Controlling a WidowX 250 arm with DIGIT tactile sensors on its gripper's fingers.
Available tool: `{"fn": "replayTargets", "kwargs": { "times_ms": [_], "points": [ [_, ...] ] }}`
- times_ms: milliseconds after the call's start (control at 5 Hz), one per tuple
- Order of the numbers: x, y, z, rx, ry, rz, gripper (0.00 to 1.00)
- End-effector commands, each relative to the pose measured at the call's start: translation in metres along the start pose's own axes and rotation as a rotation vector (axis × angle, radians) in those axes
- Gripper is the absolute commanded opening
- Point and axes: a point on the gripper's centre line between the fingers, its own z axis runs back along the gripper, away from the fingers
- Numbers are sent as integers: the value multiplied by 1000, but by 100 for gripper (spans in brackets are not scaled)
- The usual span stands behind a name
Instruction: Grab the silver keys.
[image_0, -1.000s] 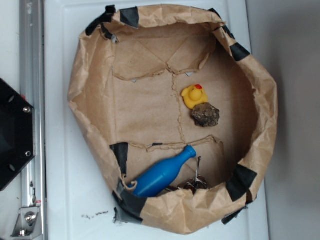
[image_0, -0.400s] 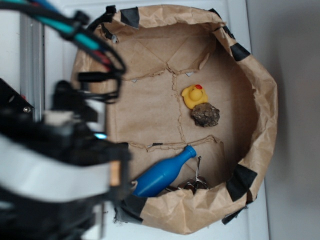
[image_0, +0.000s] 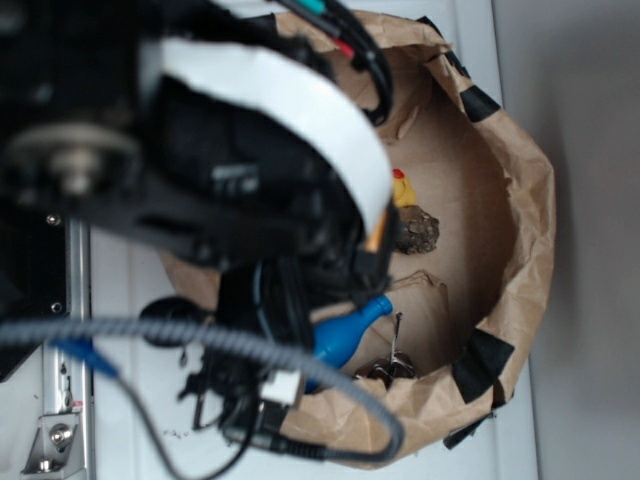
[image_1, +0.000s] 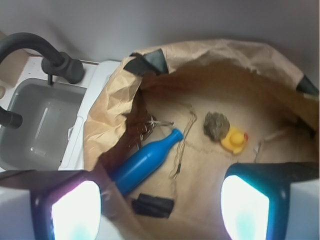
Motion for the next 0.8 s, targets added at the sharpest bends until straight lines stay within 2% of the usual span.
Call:
{"fn": "replayTargets", "kwargs": {
  "times_ms": [0,200,600],
  "points": [
    [10,32,-19,72,-154,-166,100],
    [8,32,-35,56,-202,-291,100],
    [10,33,-71,128,-134,-375,100]
  ]
}}
